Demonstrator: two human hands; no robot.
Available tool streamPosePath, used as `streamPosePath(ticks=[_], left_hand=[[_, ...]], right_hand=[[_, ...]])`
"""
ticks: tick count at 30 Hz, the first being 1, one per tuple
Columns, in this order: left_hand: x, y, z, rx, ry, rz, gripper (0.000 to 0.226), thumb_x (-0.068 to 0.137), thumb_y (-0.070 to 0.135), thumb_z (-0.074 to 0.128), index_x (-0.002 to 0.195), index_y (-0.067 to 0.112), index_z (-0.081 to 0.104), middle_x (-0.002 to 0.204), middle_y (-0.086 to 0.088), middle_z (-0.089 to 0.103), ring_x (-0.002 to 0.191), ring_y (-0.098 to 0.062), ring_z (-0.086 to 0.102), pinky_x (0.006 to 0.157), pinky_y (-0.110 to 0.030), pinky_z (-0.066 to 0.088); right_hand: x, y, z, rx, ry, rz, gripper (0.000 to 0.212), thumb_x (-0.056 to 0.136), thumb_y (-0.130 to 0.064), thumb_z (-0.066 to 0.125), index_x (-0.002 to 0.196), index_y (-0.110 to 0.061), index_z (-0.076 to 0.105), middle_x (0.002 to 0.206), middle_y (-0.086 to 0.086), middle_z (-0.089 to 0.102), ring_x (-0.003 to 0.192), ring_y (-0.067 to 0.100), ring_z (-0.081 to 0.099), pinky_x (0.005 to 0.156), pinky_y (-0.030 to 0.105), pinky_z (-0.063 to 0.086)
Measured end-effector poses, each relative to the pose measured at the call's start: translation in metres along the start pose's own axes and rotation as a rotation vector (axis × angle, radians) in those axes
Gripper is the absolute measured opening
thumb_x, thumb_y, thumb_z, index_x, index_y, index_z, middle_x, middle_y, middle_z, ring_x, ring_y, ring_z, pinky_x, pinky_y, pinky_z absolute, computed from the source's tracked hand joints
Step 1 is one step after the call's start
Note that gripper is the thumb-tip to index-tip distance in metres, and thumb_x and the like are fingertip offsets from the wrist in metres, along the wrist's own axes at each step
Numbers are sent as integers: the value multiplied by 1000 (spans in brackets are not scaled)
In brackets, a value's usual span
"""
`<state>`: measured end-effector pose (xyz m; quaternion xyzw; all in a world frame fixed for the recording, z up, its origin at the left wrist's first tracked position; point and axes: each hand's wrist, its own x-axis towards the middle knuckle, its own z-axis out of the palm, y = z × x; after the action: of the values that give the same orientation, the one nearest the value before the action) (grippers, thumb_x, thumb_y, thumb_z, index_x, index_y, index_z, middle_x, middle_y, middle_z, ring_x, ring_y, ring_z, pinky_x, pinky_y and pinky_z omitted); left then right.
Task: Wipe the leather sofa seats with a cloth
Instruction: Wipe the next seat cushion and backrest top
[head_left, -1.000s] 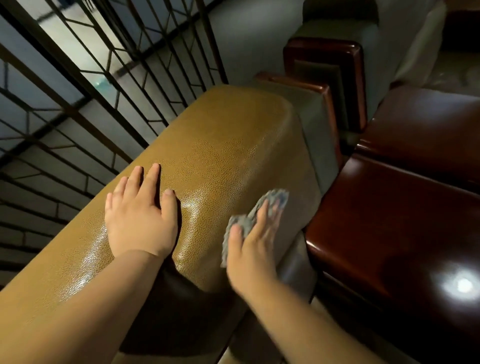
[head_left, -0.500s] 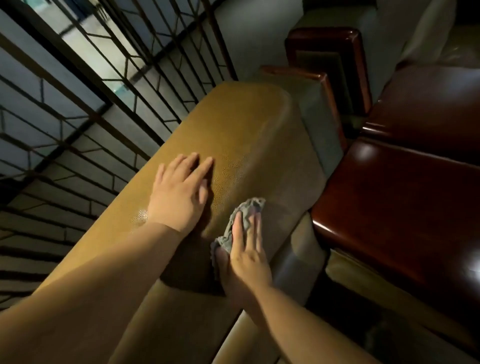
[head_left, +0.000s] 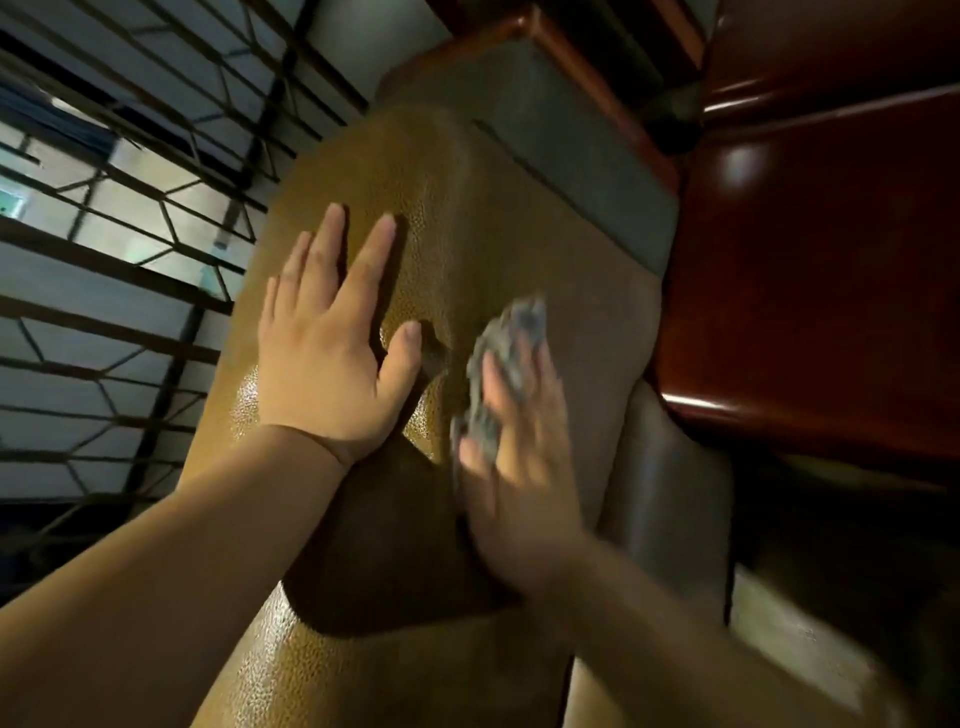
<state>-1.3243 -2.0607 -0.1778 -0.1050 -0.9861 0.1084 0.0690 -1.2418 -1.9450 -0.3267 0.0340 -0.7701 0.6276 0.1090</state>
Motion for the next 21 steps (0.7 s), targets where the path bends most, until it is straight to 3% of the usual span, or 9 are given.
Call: streamPosePath(ticks=[3, 6, 8, 10, 13, 17, 19, 21], left_hand=[[-2, 2, 1, -13, 19, 18, 71, 102, 62, 28, 166, 32, 25, 174, -11, 20, 159, -39, 21, 123, -65, 24], [-3, -1, 3, -20, 36, 34, 68, 104, 59, 28, 166, 33, 27, 174, -10, 18, 159, -39, 19, 123, -66, 22], [-3, -3, 5, 9, 65, 84, 63, 105, 56, 29, 165, 33, 31, 175, -9, 16, 160, -40, 15, 122, -69, 20], [-5, -3, 5, 32, 57, 123, 58, 107, 50, 30, 163, 36, 35, 175, -7, 15, 160, -43, 12, 121, -72, 18], [-4, 3, -3, 55, -51, 102, 59, 102, 46, 34, 161, 42, 36, 176, 0, 16, 158, -47, 11, 121, -76, 16], [7, 32, -6, 33, -130, -77, 71, 88, 61, 39, 157, 46, 35, 174, 8, 18, 158, -46, 11, 119, -78, 15], [6, 42, 3, 40, -83, -146, 80, 82, 70, 44, 157, 43, 32, 174, 6, 19, 158, -47, 13, 119, -78, 15], [4, 43, 12, 68, 10, -107, 86, 84, 72, 45, 161, 41, 27, 174, 2, 19, 157, -47, 18, 120, -75, 18]], right_hand=[[-50, -8, -6, 0, -178, -142, 65, 103, -39, 46, 161, -15, 30, 173, 12, 14, 160, 36, 8, 125, 58, 20], [27, 10, -17, -60, -188, -227, 68, 105, -45, 40, 164, -23, 16, 174, 10, 6, 161, 30, -1, 128, 57, 15], [103, 20, -27, -84, -138, -70, 66, 106, -49, 33, 165, -30, 9, 174, 1, 1, 160, 20, -6, 130, 48, 6], [144, 34, -32, -52, -31, 106, 66, 107, -52, 28, 166, -27, 10, 174, -1, 4, 160, 17, -3, 131, 47, 7], [104, 47, -24, 38, 23, 341, 66, 109, -53, 25, 166, -24, 8, 174, 2, 7, 160, 16, 3, 129, 49, 14], [0, 37, -22, -22, -101, 301, 67, 108, -52, 29, 166, -25, 8, 175, -2, 0, 159, 11, -9, 131, 45, 5], [24, 59, -28, -21, -142, 327, 68, 107, -54, 32, 165, -32, 3, 174, -7, -7, 158, 9, -15, 130, 38, -2], [80, 101, -26, -80, -103, 399, 70, 106, -59, 23, 165, -29, 0, 174, -2, -6, 159, 15, -12, 130, 40, -3]])
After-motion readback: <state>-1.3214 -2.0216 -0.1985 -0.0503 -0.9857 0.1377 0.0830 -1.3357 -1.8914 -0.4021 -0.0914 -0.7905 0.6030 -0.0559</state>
